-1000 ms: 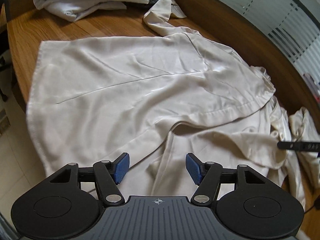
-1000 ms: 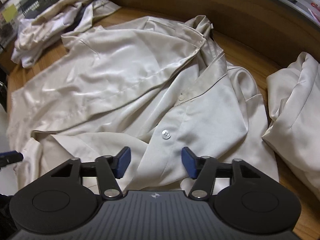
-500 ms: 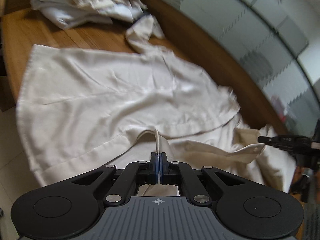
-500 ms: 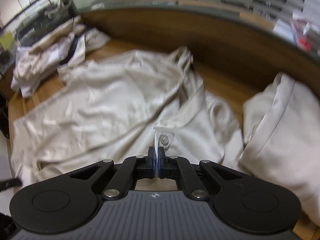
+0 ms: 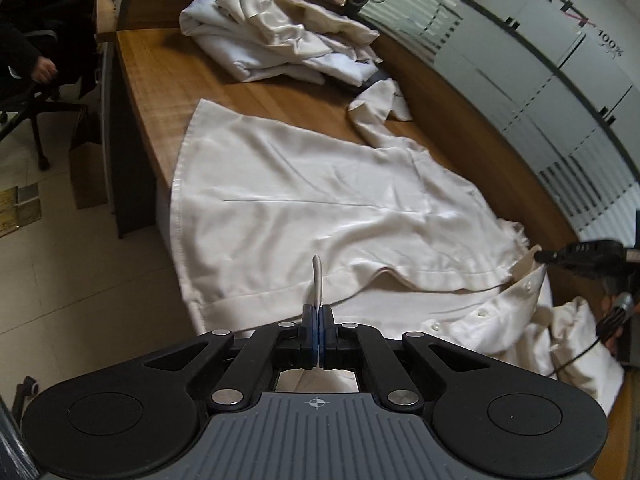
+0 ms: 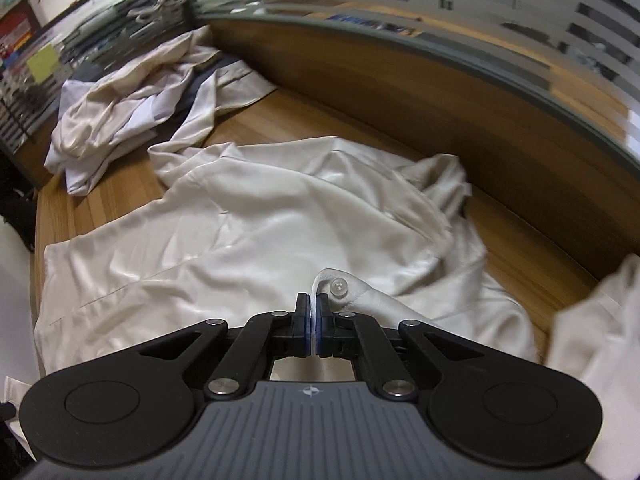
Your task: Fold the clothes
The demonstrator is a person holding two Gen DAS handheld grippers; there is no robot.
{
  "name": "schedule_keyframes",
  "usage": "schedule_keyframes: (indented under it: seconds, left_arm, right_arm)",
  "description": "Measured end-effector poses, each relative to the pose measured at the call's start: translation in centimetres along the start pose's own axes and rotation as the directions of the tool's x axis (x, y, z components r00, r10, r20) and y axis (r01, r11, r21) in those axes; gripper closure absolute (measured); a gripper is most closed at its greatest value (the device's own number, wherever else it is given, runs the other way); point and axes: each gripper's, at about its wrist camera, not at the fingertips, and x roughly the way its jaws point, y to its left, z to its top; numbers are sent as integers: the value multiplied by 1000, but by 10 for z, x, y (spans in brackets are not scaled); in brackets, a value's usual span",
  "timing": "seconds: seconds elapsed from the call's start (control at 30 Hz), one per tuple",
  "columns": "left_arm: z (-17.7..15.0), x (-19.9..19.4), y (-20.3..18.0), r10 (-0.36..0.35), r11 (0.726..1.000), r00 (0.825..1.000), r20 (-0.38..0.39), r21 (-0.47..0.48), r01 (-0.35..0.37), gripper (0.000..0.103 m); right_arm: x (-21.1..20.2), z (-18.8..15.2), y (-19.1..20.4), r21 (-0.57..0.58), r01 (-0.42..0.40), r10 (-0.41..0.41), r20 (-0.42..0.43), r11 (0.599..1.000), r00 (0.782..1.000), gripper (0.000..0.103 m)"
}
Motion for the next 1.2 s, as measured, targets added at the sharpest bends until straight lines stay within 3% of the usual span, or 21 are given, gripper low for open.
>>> schedule_keyframes:
  seconds: [0.2, 0.37, 0.53, 0.57, 0.6, 0.63, 0.67, 0.8, 0.97, 1.1, 1.2]
  left_arm:
    - [0, -7, 7, 13, 1000, 1000, 12, 22, -13, 100]
    - [-4, -23, 13, 40, 999, 999, 36, -3, -40, 100]
    - [-17, -4, 32, 129, 989, 990, -57, -65, -133, 97]
    - [-18, 0, 36, 141, 986, 987, -75, -75, -147, 93]
    - [-19, 3, 40, 153, 984, 984, -88, -82, -160, 89]
    - [-19, 5, 42, 159, 983, 983, -94, -77, -167, 82]
    - [-18, 5, 43, 163, 983, 982, -96, -65, -170, 79]
    - [-7, 7, 42, 165, 986, 980, -115, 2, -166, 73]
    - [21, 7, 26, 127, 982, 983, -132, 154, -106, 66]
    - [48, 20, 9, 83, 956, 981, -174, 292, -29, 64]
    - [67, 38, 0, 47, 925, 970, -238, 376, 47, 63]
  right_arm:
    - [14, 16, 21, -56, 31, -30, 15, 998, 999, 101]
    - [3, 25, 14, -20, 79, -77, 74, 997, 994, 101]
    - [20, 23, -3, 0, 147, -147, 30, 989, 989, 98]
    - [22, 21, -5, 3, 153, -153, 20, 988, 988, 93]
    - [24, 19, -6, 3, 159, -159, 12, 987, 987, 75]
    - [23, 17, -6, -4, 162, -162, 9, 987, 987, 67]
    - [19, 14, -5, -13, 161, -161, 15, 987, 987, 60]
    - [-3, 4, -1, -26, 133, -133, 28, 991, 991, 60]
    - [-37, -16, 3, -3, 81, -80, 50, 997, 996, 58]
    - [-57, -38, 15, 14, 72, -73, 62, 997, 995, 56]
    - [-68, -55, 25, 30, 79, -81, 65, 996, 995, 56]
